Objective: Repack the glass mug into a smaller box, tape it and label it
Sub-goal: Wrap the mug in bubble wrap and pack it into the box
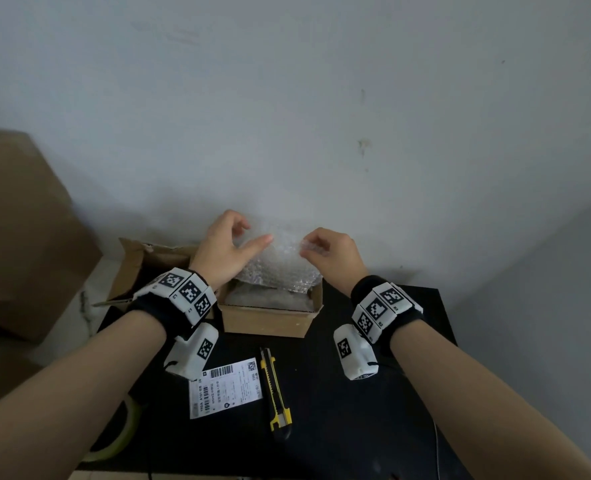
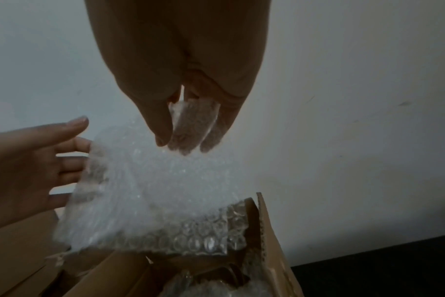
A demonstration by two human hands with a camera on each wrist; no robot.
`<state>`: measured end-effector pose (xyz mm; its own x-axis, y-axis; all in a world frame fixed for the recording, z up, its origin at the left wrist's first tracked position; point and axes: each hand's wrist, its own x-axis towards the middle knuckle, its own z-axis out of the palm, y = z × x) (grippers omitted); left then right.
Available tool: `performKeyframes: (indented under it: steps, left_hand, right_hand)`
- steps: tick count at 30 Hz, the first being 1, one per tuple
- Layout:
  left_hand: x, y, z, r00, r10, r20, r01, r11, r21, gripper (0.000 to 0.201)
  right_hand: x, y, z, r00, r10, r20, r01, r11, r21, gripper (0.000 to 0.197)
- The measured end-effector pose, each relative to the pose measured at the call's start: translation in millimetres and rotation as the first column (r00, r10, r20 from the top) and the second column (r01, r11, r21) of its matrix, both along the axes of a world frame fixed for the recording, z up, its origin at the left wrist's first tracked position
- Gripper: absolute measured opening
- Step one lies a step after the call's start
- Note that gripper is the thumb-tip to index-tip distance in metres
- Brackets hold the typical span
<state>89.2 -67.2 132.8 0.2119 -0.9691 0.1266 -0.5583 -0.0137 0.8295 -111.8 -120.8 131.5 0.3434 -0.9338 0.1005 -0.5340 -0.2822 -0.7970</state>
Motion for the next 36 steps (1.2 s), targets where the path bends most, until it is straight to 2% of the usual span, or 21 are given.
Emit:
performKeyframes:
  steps: [2,3,6,8,10,13,14,16,17,19,21,24,25,27,29,31,32,34,36]
  left_hand:
    - [4,-7,5,0.995,-0.096,-0.040,0.100,0.989,0.113,0.052]
    - [6,-10,7,0.989,-0.144,-0.029,0.147,0.978,0.151,0.047]
    - [15,-20,11,0.981,-0.189,0.036,0.183,0.974,0.137,0.017]
    - [22,-25,14,0.975,-0.209,0.078,0.200,0.974,0.109,0.021]
    - [26,-28,19,0.961,-0.240,0.138,0.228,0.969,0.094,0.025]
    - [28,-33,28,0.928,-0.284,0.242,0.277,0.959,0.065,0.020]
    - [28,-34,33,0.917,-0.293,0.269,0.289,0.956,0.055,0.018]
    - [29,-36,40,0.890,-0.305,0.340,0.304,0.951,0.059,0.018]
    - [28,-36,43,0.869,-0.315,0.383,0.308,0.948,0.082,0.020]
    - [22,-35,49,0.828,-0.368,0.422,0.332,0.930,0.159,0.033]
    - [13,-32,52,0.822,-0.406,0.400,0.349,0.913,0.210,0.038]
    - [0,-30,51,0.850,-0.403,0.339,0.363,0.915,0.176,0.023]
    - [-3,-30,50,0.870,-0.397,0.292,0.366,0.917,0.158,0.030]
    - [-7,-31,46,0.907,-0.345,0.241,0.320,0.937,0.137,0.033]
    - [-8,-31,41,0.945,-0.271,0.180,0.245,0.957,0.155,0.009]
    - [-7,-31,36,0.973,-0.219,0.076,0.201,0.961,0.190,0.019]
    - [-6,-30,36,0.978,-0.210,0.009,0.204,0.957,0.208,0.021]
    - [-7,-27,37,0.963,-0.242,-0.120,0.262,0.946,0.192,0.020]
    - [-8,-24,37,0.939,-0.311,-0.149,0.334,0.928,0.165,0.016]
  right_hand:
    - [4,-3,4,1.000,-0.018,0.015,0.018,0.999,-0.033,0.006]
    - [6,-3,7,1.000,-0.002,0.014,0.002,0.999,-0.034,0.007]
    - [9,-5,18,0.997,0.063,0.040,-0.064,0.998,0.011,0.016]
    - [7,-13,27,0.998,0.012,0.059,-0.011,1.000,-0.021,0.022]
    - [5,-21,35,1.000,0.023,-0.008,-0.024,0.987,-0.160,0.031]
    - [12,-30,42,0.962,0.162,-0.220,-0.219,0.939,-0.265,0.048]
    - [15,-33,42,0.944,0.180,-0.277,-0.259,0.924,-0.282,0.046]
    - [20,-39,42,0.928,0.171,-0.331,-0.280,0.907,-0.316,0.027]
    - [21,-40,43,0.925,0.171,-0.339,-0.284,0.905,-0.318,0.017]
    - [24,-40,45,0.925,0.187,-0.331,-0.292,0.907,-0.303,0.010]
    - [27,-38,47,0.932,0.185,-0.313,-0.291,0.895,-0.338,0.011]
    - [27,-37,49,0.947,0.172,-0.272,-0.272,0.879,-0.392,0.012]
    - [25,-37,49,0.948,0.168,-0.271,-0.268,0.880,-0.393,0.012]
    - [19,-38,47,0.952,0.119,-0.282,-0.233,0.880,-0.413,0.019]
    - [12,-38,45,0.967,0.025,-0.254,-0.142,0.879,-0.455,0.026]
    - [8,-35,45,0.985,-0.017,-0.171,-0.063,0.889,-0.454,0.024]
    - [6,-33,45,0.989,0.011,-0.146,-0.069,0.916,-0.395,0.027]
    - [7,-28,45,0.978,0.132,-0.164,-0.161,0.970,-0.182,0.044]
    - [9,-25,41,0.945,0.237,-0.227,-0.254,0.966,-0.047,0.059]
